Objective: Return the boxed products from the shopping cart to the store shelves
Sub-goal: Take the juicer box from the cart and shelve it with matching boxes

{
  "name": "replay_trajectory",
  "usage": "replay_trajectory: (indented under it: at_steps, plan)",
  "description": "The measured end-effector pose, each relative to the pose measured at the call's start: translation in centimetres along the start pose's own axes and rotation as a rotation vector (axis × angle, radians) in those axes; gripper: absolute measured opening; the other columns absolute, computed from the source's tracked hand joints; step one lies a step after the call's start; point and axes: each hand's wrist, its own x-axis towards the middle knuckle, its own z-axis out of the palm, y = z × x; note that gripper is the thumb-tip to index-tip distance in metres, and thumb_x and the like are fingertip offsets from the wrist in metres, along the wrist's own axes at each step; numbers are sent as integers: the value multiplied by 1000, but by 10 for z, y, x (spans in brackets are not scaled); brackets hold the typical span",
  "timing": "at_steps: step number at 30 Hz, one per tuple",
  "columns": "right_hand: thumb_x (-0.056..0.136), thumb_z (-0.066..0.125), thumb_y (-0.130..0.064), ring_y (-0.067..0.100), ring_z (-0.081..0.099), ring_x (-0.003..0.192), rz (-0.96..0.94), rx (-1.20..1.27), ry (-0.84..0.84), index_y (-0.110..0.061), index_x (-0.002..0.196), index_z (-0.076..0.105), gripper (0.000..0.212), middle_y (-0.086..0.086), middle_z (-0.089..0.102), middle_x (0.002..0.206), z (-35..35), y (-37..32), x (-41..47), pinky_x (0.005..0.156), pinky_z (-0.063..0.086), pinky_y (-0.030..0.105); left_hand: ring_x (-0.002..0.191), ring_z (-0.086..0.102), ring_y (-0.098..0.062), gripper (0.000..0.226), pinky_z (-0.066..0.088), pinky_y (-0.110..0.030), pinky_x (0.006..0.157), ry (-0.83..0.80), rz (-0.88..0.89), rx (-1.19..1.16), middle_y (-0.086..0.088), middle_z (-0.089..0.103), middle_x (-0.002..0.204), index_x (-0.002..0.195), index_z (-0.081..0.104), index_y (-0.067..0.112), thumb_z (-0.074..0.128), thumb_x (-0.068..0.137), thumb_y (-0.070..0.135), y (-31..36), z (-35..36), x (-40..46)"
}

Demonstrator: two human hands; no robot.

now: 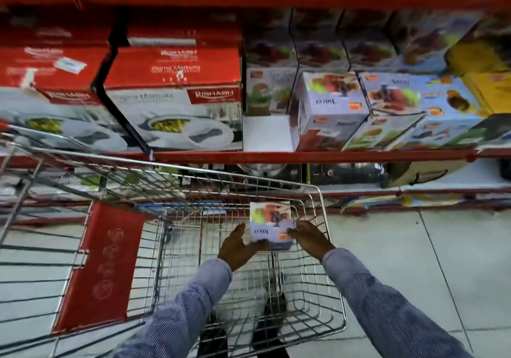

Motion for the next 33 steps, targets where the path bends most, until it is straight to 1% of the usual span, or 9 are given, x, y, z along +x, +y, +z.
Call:
replay_trajectory:
  at_steps: [3, 7, 10, 13, 16, 20, 24, 30, 33]
  plan:
    - [89, 60, -22, 32, 54, 123, -11, 113, -46, -8, 132, 54, 46, 14, 57, 136, 13, 12, 17, 108, 40, 46, 115, 63, -29, 42, 53, -11, 73, 36, -9, -176, -14, 67, 126, 126, 59, -4, 70, 86, 4, -9, 15, 20]
    - [83, 58, -19, 15, 58, 83, 6, 253, -2, -20, 98, 66, 16, 7, 63, 103, 12, 8, 13, 74, 45, 31, 100, 67, -26, 40, 56, -19, 78, 95, 6, -310, -19, 68, 125, 122, 64, -1, 69, 83, -3, -13, 21, 20]
    - [82, 58, -23, 17, 60, 89, -19, 363, 10, -31, 80, 69, 14, 5, 65, 104, 3, -2, -3, 85, 48, 37, 99, 67, -27, 31, 53, -29, 82, 113, -15, -379, -11, 73, 115, 106, 73, 17, 68, 82, -2, -4, 15, 7]
    - [77, 58, -38, 25, 64, 102, -102, 371, 79, -40, 82, 71, 14, 0, 71, 107, -11, -23, -31, 95, 50, 45, 89, 66, -23, 23, 50, -35, 86, 209, -17, -385, 11, 79, 83, 78, 77, 31, 73, 79, 8, 11, 4, -18]
    - [68, 57, -49, 17, 68, 97, -226, 349, 190, -41, 86, 72, 25, -10, 74, 99, -30, -43, -65, 88, 53, 40, 88, 72, -21, 22, 59, -38, 80, 261, 85, -423, 14, 80, 84, 91, 79, 30, 77, 78, 13, 33, -13, -56]
    - [76, 60, -36, 8, 69, 93, -434, 385, 267, -29, 100, 71, 27, -15, 75, 97, -51, -70, -109, 81, 55, 33, 92, 76, -10, 33, 61, -24, 67, 257, 277, -392, 7, 80, 98, 105, 78, 25, 80, 76, 10, 73, -40, -105]
    - [80, 68, -27, 2, 69, 88, -555, 416, 343, -26, 99, 72, 20, -13, 76, 95, -78, -107, -133, 73, 53, 22, 93, 76, -11, 39, 62, -23, 71, 285, 426, -323, 5, 80, 100, 109, 76, 16, 81, 72, 5, 116, -61, -134]
    - [82, 70, -15, 13, 70, 92, -626, 407, 383, -24, 101, 71, 21, -6, 76, 97, -108, -148, -137, 80, 58, 35, 97, 74, -6, 39, 63, -33, 81, 389, 544, -216, 4, 78, 106, 107, 76, 21, 83, 72, 7, 160, -81, -137]
    - [80, 71, -14, 10, 71, 88, -638, 384, 426, -26, 98, 71, 21, -7, 76, 93, -120, -163, -133, 80, 60, 37, 97, 74, -5, 40, 62, -26, 79, 370, 581, -228, 6, 77, 106, 104, 73, 32, 81, 74, 5, 172, -86, -128]
